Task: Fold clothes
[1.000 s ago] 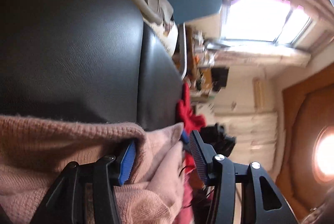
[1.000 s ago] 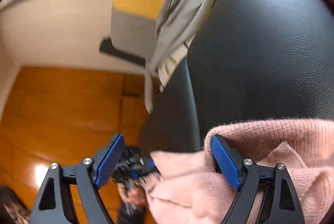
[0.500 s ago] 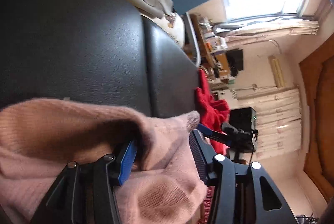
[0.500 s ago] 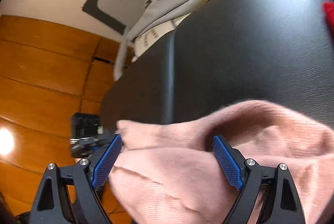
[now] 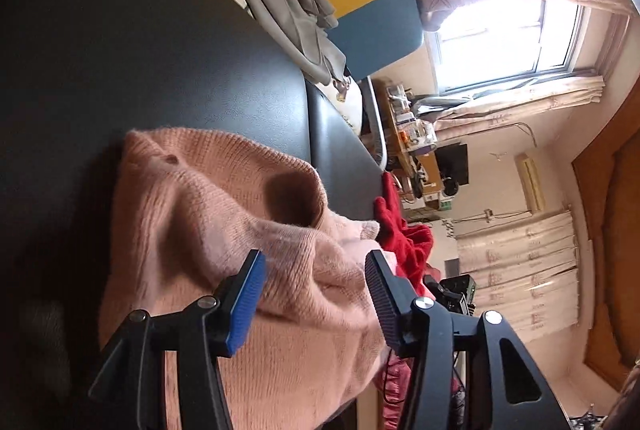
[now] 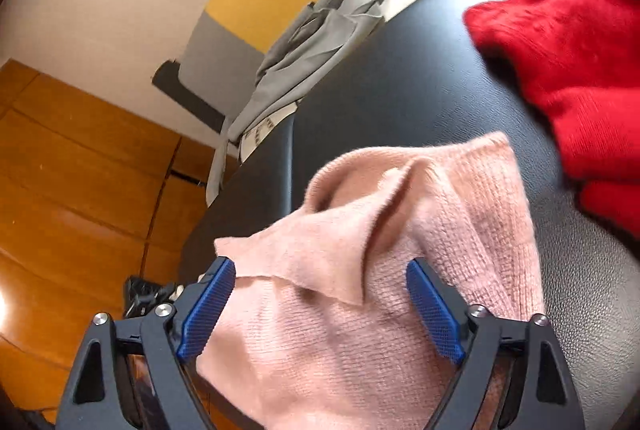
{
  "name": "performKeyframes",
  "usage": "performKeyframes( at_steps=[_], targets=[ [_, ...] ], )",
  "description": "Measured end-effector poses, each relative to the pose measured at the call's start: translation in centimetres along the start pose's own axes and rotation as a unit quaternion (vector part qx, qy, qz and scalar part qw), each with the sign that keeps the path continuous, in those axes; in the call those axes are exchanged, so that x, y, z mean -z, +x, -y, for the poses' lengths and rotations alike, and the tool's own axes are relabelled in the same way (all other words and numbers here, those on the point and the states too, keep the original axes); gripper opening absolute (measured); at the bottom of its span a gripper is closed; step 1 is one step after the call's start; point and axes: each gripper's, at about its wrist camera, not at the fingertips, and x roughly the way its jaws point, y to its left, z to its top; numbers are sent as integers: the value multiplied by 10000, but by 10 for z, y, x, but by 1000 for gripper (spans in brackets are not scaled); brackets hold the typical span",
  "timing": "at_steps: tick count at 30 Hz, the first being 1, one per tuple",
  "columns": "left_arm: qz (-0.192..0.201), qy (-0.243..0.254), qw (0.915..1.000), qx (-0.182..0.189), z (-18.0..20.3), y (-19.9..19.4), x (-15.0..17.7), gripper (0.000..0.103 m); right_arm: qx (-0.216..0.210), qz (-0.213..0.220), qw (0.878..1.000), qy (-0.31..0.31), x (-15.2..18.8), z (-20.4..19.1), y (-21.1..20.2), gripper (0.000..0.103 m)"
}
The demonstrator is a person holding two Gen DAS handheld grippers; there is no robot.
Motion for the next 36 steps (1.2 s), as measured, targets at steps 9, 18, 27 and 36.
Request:
performKeyframes(
  at_steps=[9, 18, 27, 36],
  targets=[
    [-472, 499, 9971, -326, 39, 18, -14, 60, 671, -244, 9952, -669, 3, -19, 37, 18],
    [-1061, 3818, 8949, -2052, 89, 51, -6, 60, 606, -447, 9938, -817, 11, -8, 41, 18],
    [-1802, 2838, 9305, -1455, 51, 77, -29, 42, 327, -600, 9964, -509, 9, 8, 41, 19],
    [-220, 2760, 9557, -997, 68, 28, -15, 4, 432, -220, 9949, -883, 3, -24, 29, 5]
  ],
)
